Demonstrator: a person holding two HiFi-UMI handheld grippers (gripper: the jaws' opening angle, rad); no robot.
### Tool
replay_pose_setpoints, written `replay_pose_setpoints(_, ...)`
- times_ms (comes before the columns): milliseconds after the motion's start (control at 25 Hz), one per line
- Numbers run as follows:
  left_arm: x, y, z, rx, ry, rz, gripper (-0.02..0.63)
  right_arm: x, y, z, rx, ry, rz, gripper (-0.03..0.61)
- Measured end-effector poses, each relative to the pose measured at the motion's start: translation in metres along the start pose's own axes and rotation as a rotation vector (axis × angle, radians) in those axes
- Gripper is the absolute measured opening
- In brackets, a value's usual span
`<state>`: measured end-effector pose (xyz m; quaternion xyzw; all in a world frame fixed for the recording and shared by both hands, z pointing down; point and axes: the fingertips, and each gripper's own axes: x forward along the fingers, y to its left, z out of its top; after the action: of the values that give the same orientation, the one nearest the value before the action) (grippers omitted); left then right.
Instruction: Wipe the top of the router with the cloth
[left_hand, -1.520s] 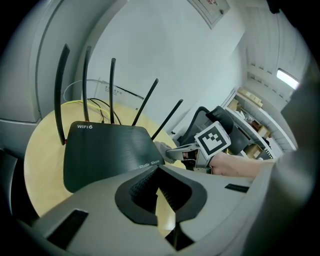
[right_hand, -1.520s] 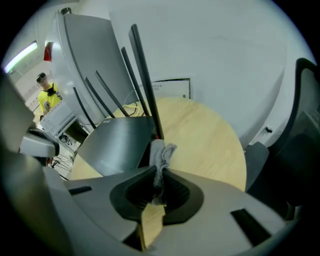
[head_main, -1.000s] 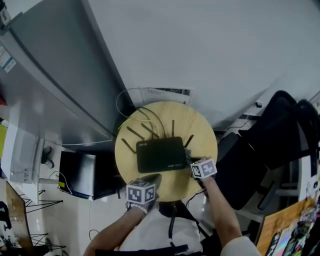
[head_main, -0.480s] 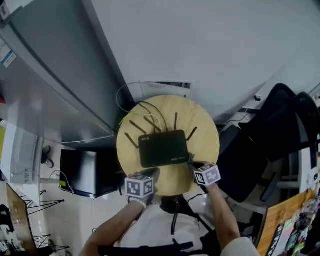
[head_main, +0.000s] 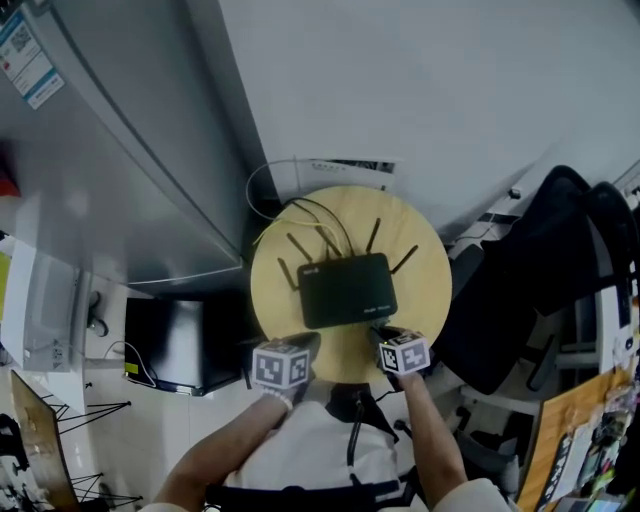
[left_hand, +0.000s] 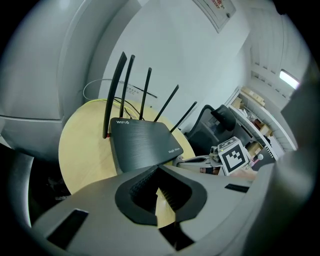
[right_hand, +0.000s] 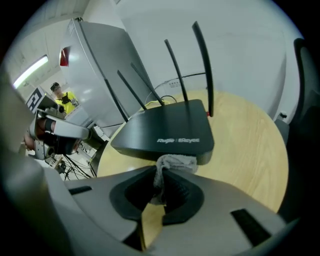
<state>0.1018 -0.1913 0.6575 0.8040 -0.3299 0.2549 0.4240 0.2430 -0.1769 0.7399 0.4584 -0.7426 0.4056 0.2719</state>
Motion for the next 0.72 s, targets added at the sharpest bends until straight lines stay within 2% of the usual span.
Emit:
replay_pose_setpoints(400, -0.023, 0.037, -0.007, -0.004, 0.016, 0.004, -0.002, 0.039, 0.082, 0.011, -0.005, 0.021, 0.07, 0.037)
replay_pose_setpoints(720, -0.035, 0.056, -0.012, 0.018, 0.034, -0.021, -0.002, 0.067, 0.127, 0.013, 0.004, 0.04, 0.093, 0.037)
